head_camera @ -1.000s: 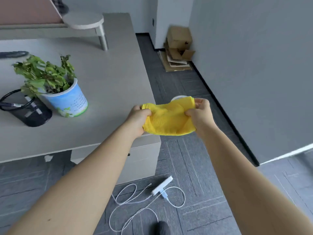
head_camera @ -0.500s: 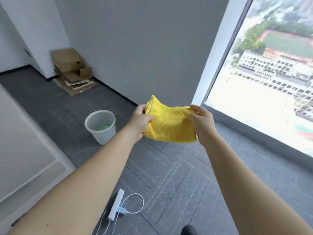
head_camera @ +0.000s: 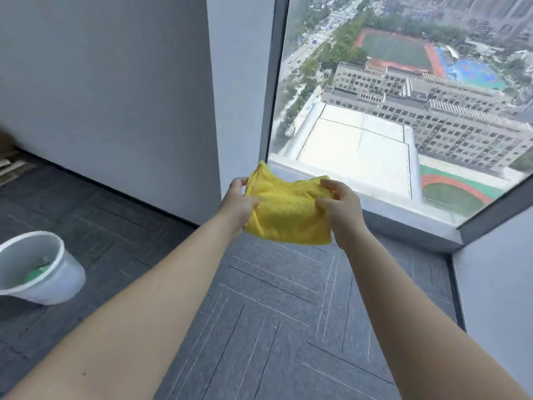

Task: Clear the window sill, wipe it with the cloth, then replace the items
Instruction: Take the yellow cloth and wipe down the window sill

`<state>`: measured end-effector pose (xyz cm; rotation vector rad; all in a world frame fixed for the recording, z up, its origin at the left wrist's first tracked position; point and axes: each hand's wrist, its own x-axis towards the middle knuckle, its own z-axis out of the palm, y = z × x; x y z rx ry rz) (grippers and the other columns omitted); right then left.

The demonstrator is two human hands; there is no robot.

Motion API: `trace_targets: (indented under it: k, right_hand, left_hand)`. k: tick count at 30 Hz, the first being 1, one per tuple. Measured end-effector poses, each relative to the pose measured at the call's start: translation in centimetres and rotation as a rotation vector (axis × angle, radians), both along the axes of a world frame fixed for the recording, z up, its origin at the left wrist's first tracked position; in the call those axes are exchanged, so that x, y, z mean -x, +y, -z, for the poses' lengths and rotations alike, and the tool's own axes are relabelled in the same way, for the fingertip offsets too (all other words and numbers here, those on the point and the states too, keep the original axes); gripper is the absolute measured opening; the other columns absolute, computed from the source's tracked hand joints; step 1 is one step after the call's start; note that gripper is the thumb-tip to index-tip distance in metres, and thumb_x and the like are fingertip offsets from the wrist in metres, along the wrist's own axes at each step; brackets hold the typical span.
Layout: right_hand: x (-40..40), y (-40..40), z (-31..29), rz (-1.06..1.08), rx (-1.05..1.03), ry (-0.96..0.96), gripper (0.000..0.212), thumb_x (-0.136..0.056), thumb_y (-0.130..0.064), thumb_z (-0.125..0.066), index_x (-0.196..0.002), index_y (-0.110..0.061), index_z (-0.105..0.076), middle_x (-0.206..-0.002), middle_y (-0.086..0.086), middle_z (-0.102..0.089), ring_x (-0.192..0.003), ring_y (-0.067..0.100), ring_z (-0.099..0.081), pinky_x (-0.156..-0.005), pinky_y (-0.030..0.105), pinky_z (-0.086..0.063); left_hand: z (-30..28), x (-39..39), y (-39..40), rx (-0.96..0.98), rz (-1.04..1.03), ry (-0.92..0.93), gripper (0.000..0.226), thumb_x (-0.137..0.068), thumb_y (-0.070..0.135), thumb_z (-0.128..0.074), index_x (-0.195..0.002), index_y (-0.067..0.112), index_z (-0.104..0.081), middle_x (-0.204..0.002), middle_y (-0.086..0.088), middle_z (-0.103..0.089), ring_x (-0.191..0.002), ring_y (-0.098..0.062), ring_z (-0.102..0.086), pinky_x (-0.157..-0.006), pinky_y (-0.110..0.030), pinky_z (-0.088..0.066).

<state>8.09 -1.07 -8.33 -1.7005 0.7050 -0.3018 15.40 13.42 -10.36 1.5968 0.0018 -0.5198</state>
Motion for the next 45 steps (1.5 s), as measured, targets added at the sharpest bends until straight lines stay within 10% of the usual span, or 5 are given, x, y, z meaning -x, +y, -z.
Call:
trace_targets:
  k: [11,27,34,39,45]
  right_hand:
    - [-12.5,-13.6,4.8,0.077,-0.091,0.041,0.046,-0.084,0.007,-0.049,-0.124,-0.013,-0.054,-0.112,0.002,-0.047,-0.103,0.019,-0.048,-0.090,0.031,-0.044]
    - [-39.8,-31.7,15.6,0.201,-0.155,0.157,0.051,-0.082,0.011,-0.046,-0.125,-0.016,-0.054,-0.132,0.006,-0.049,-0.108,0.016,-0.048,-0.096,0.032,-0.045]
    - [-49.6,-39.1,25.4,0.180,-0.163,0.204,0.053,-0.082,0.012,-0.044,-0.128,-0.015,-0.052,-0.138,0.006,-0.048,-0.120,0.021,-0.050,-0.104,0.038,-0.043]
    - [-54.8,-42.8,34.5,0.170,-0.138,0.233,0.054,-0.084,0.009,-0.044,-0.131,-0.019,-0.049,-0.139,0.003,-0.046,-0.077,0.002,-0.050,-0.082,0.029,-0.047]
    - [-59.9,-45.6,48.0,0.145,-0.054,0.271,0.056,-0.086,0.005,-0.044,-0.136,-0.021,-0.044,-0.141,0.003,-0.045,-0.100,0.008,-0.043,-0.081,0.019,-0.037]
  left_hand:
    - [5.3,-14.8,-14.4,-0.133,0.089,-0.003,0.035,-0.082,-0.011,-0.041,-0.103,0.018,-0.042,-0.084,0.000,-0.048,-0.096,-0.030,-0.053,-0.087,-0.045,-0.048]
    - [14.8,-42.4,-33.6,-0.158,0.133,0.071,0.049,-0.079,-0.016,-0.036,-0.122,0.007,-0.044,-0.082,0.006,-0.049,-0.072,-0.010,-0.049,-0.062,-0.028,-0.045]
    - [24.2,-52.0,-41.0,-0.145,0.095,0.104,0.050,-0.079,-0.016,-0.037,-0.123,0.007,-0.045,-0.104,-0.007,-0.051,-0.083,-0.018,-0.052,-0.063,-0.026,-0.045]
    - [33.9,-57.6,-45.0,-0.139,0.115,0.121,0.049,-0.079,-0.016,-0.038,-0.120,0.008,-0.048,-0.102,-0.006,-0.053,-0.092,-0.023,-0.052,-0.064,-0.028,-0.046]
    - [48.2,-63.0,-47.8,-0.144,0.152,0.109,0.051,-0.079,-0.016,-0.037,-0.124,0.007,-0.046,-0.110,-0.009,-0.053,-0.100,-0.023,-0.052,-0.074,-0.032,-0.049]
